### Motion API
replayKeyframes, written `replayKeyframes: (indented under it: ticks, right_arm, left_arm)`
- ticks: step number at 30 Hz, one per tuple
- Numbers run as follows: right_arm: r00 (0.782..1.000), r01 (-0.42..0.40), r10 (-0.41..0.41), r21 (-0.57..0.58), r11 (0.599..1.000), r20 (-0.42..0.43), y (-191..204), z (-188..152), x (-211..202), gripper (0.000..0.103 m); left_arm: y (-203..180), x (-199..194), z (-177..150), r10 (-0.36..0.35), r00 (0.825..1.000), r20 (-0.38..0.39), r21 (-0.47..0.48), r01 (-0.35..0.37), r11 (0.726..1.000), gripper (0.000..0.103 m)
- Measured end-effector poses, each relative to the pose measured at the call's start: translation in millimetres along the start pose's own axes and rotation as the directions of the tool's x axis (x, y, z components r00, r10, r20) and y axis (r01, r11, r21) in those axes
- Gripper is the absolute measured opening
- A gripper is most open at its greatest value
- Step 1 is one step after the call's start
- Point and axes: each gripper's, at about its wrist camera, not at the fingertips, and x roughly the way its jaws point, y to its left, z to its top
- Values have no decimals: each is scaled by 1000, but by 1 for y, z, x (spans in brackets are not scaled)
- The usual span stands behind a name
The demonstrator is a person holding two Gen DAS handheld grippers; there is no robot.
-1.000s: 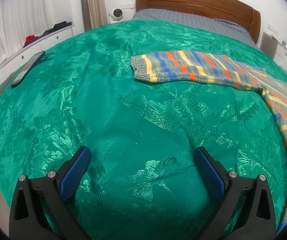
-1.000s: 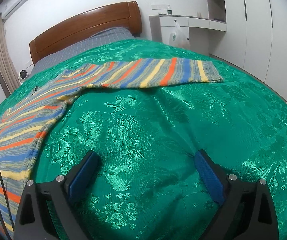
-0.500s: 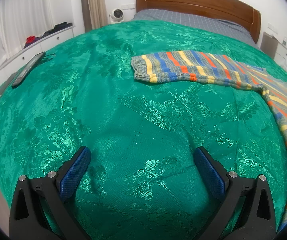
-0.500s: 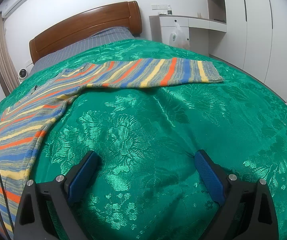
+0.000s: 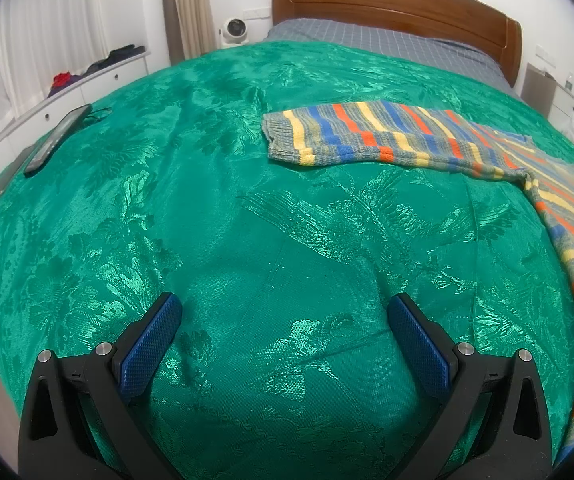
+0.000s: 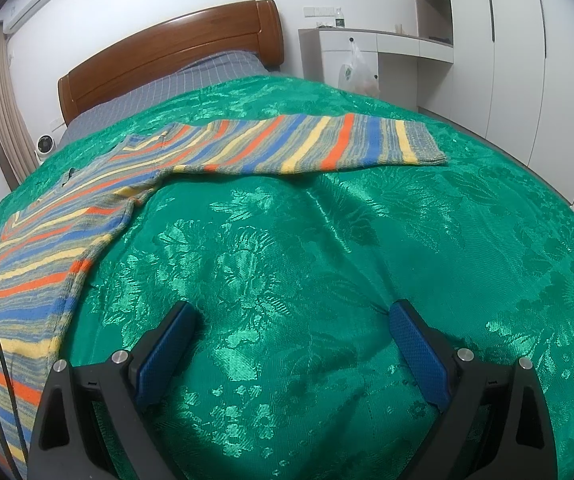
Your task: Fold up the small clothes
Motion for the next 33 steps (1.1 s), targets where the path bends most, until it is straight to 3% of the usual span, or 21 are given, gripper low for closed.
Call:
replayKeyframes:
  ticks: [3,5,7,11,12,14,18,21,23,24,25,26,27,28,29,33]
  right_arm:
    - [997,-7,7,-6,1000,-76,-1,7,-1,97]
    - [989,-67,71,34,997,-132,-11,20,-7,96]
    - [981,-155,169,141,978,-92,-36,37,-19,96]
    - [970,-226,244,387,894,3,-112,91,-17,95]
    - [966,-227,258,445,867,-10,-129,102,-7,92]
    - [957,-199,279,528,826,-77,-158,119,21,72]
    - [920,-184,352,607,773,-169,-184,130,67,59]
    - [906,-168,360,591,789,-222,-183,137,86,58]
    - [895,-169,380,609,775,-234,-183,138,93,53]
    - [890,-157,381,616,772,-250,-185,139,98,44]
    - [888,-144,373,609,780,-268,-184,138,97,1]
    - [886,-115,350,588,801,-304,-183,138,97,2]
    - [899,-79,299,552,830,-321,-181,141,95,1]
    - [921,-35,215,482,876,-325,-179,146,88,1]
    - [930,24,129,406,913,-345,-176,149,86,0]
    - [929,60,89,384,921,-359,-175,149,89,0]
  left_arm:
    - [0,0,0,0,1000,0,1,0,1000,103]
    - [0,0,0,2,1000,2,1,-2,1000,103]
    - [0,0,0,6,1000,5,2,-6,1000,103]
    - [0,0,1,13,1000,8,5,-13,1000,103]
    - [0,0,1,13,1000,8,5,-13,1000,103]
    - [0,0,1,15,1000,8,4,-15,1000,103]
    - [-1,0,0,21,1000,12,6,-21,1000,103]
    - [-1,1,0,23,1000,13,8,-23,1000,103]
    - [-1,1,0,22,1000,13,7,-22,1000,103]
    - [-1,1,0,22,1000,13,7,-22,1000,103]
    - [-1,1,0,21,1000,13,7,-21,1000,103]
    - [-1,1,0,21,1000,13,7,-22,1000,103]
    - [-1,1,0,22,1000,13,7,-22,1000,103]
    - [0,1,1,22,1000,14,7,-22,1000,103]
    - [-1,1,1,23,1000,14,8,-23,1000,103]
    - [-1,1,1,22,1000,14,7,-22,1000,103]
